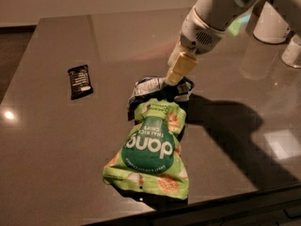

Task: Move blue chip bag near green rice chip bag

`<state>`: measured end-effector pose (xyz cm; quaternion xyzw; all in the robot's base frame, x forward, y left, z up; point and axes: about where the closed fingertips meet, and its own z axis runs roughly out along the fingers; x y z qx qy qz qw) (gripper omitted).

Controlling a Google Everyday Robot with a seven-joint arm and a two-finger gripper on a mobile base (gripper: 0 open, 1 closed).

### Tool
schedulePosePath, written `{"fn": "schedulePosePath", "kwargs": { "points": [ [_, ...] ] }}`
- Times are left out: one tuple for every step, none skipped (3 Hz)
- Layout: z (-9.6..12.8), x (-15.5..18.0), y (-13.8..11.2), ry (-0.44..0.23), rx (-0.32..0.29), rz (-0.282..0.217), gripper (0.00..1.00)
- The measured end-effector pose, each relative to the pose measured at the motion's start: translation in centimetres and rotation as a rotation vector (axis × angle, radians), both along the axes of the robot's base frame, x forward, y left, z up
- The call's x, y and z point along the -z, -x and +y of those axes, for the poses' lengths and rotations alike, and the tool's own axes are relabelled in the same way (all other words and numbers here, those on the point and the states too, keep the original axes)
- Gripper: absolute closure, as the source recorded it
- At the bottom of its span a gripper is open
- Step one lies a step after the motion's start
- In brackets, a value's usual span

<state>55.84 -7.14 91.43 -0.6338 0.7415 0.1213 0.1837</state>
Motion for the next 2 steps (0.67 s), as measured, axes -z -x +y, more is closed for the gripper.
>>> {"fn": "schedulePosePath", "kwargs": {
  "points": [
    [0.15, 0.03, -0.04, -0.001, -0.001, -0.002, 0.00],
    [0.15, 0.03, -0.05, -0.001, -0.001, -0.002, 0.00]
  ]
}}
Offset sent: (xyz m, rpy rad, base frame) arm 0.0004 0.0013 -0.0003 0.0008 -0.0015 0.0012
